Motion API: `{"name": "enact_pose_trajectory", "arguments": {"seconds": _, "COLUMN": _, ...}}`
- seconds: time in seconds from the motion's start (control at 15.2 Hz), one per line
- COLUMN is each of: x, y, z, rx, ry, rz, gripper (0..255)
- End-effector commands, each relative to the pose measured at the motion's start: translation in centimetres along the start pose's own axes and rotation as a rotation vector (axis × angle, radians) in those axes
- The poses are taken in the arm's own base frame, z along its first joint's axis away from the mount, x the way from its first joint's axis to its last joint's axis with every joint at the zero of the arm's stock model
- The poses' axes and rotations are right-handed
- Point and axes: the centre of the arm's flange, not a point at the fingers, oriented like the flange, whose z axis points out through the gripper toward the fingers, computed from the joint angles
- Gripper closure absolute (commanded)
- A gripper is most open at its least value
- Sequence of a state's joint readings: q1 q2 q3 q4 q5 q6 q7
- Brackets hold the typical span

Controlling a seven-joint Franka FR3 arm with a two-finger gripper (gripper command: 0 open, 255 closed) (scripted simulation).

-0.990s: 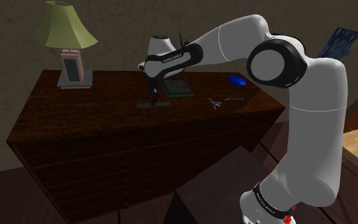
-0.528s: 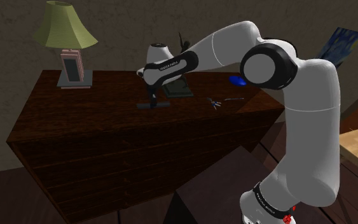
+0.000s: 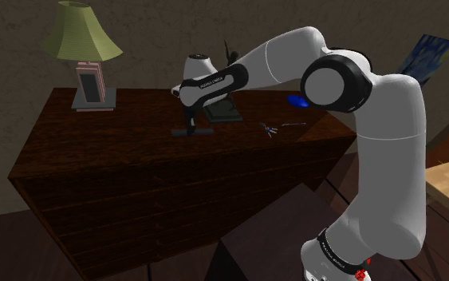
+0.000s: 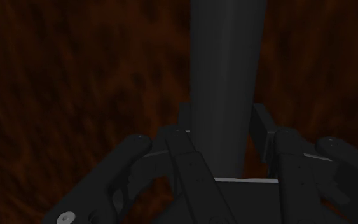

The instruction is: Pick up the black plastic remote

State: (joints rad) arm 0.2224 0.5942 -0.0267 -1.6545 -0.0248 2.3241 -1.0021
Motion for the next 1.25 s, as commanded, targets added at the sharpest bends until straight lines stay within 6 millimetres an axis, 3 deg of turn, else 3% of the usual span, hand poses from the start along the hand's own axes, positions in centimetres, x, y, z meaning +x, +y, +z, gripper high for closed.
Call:
{"name": "enact_pose_trajectory", "arguments": {"seconds": 0.0, "x": -0.1, "y": 0.0, "z": 0.2, "rx": 0.001, "ry": -0.001, "rz": 0.001, "gripper": 255}}
{"name": "enact_pose_trajectory", "arguments": {"seconds": 1.06, "x": -0.1, "y": 0.5, "z": -7.7, "rx": 0.001, "ry": -0.001, "rz": 0.001, "gripper": 255}}
{"name": "enact_pose_trajectory", "arguments": {"seconds": 1.19, "x": -0.1, "y": 0.5, "z": -7.8, "rx": 0.001, "ry": -0.001, "rz": 0.001, "gripper": 255}}
